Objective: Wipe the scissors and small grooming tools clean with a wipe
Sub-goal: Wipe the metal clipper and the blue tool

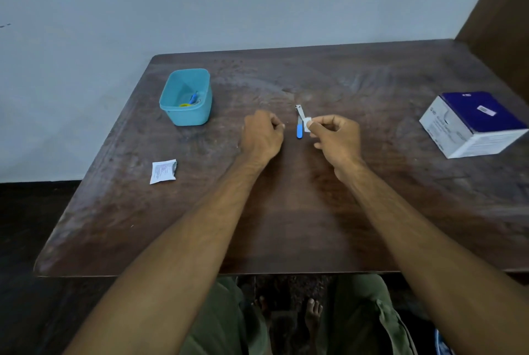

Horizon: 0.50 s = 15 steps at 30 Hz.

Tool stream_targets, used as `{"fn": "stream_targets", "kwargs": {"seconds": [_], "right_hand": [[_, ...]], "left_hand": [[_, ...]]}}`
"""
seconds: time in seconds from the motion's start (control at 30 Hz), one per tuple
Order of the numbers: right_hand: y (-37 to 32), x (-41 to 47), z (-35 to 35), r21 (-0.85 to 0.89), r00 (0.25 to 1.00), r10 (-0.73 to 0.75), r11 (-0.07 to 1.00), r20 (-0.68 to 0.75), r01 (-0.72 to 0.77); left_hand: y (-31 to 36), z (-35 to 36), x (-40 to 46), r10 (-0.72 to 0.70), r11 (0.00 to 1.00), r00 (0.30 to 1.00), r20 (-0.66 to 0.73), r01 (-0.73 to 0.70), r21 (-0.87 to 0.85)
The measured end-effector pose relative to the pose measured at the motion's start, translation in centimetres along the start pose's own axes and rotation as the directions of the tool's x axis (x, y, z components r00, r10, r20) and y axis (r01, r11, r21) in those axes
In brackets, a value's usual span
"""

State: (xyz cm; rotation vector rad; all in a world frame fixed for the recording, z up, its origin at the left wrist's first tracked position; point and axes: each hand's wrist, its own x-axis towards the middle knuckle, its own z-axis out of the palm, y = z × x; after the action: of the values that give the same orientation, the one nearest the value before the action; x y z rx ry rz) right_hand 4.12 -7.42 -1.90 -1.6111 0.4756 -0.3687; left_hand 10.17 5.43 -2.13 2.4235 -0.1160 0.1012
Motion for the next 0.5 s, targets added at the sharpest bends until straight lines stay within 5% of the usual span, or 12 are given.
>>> {"fn": "stream_targets", "kwargs": {"seconds": [0.5], "right_hand": [[1.7,2.2,-2.0,0.077,1.000,0.030,0.997,-0.007,-0.030]], "left_hand": [[4.5,3.5,4.1,-0.118,0.989,0.992,0.034,0.114,0.090]]}}
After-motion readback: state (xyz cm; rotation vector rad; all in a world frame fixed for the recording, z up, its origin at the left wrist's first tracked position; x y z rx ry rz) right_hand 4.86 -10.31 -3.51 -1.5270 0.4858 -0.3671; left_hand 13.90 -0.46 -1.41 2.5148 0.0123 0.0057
